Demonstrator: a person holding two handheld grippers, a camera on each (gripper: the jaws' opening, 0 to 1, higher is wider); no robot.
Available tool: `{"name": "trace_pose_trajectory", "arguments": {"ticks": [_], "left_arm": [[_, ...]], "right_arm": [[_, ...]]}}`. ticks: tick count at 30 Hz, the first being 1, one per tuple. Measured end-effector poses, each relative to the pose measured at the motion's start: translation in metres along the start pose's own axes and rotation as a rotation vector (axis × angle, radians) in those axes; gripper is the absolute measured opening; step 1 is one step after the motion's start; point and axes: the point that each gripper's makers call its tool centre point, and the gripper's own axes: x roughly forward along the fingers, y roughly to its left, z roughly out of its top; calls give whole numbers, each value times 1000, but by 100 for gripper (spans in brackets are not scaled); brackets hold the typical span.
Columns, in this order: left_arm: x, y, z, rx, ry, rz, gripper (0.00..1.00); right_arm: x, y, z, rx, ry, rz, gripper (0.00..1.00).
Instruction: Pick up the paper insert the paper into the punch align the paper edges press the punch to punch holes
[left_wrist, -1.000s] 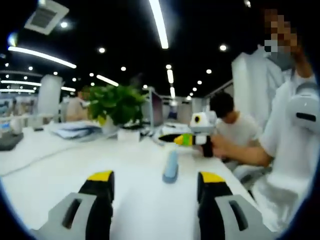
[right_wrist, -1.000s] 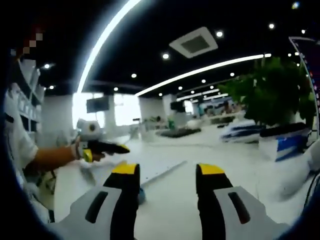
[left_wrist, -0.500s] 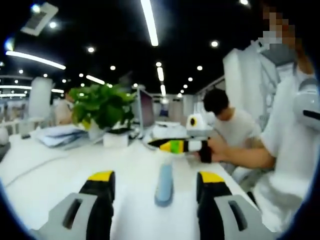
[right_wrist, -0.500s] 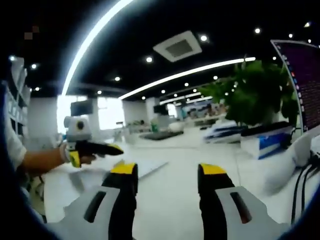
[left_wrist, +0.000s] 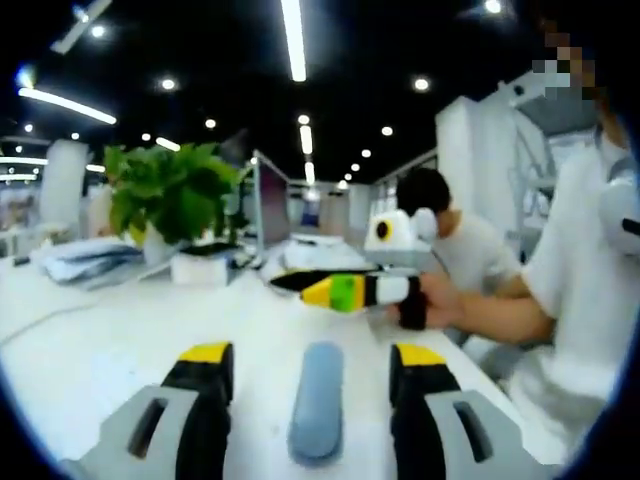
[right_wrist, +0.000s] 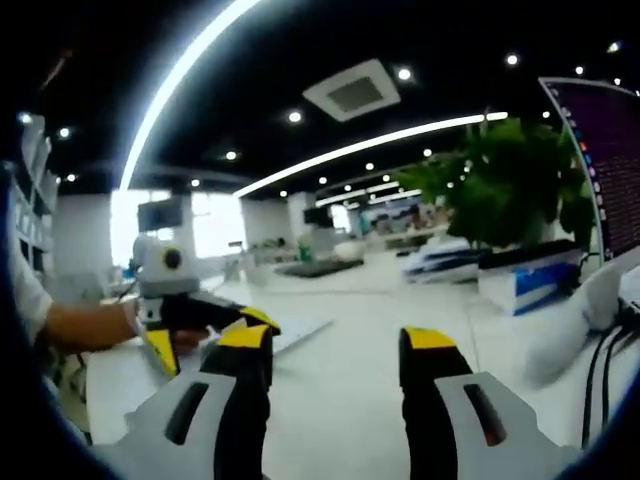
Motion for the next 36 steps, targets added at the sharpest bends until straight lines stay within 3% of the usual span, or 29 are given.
{"name": "trace_pose_trajectory", "arguments": {"ticks": [5, 9, 14, 18, 24, 31, 36], "left_arm": [[0, 3, -8, 28, 17, 19, 56], [0, 4, -11, 30, 25, 26, 56], [2, 1, -14, 23, 32, 12, 57], [4, -3, -18, 44, 53, 4, 57], [5, 2, -18, 44, 50, 19, 54], [8, 0, -25, 111, 88, 24, 40], [8, -1, -25, 97, 86, 20, 37]], "right_arm": [[2, -1, -11, -54, 65, -28, 53], [3, -3, -20, -137, 127, -75, 53], [7, 6, -35, -131, 199, -92, 55], [9, 13, -46, -240, 266, -117, 55], [11, 13, -49, -256, 285, -124, 53], [10, 11, -49, -243, 288, -124, 52], [10, 11, -49, -249, 290, -123, 52]]}}
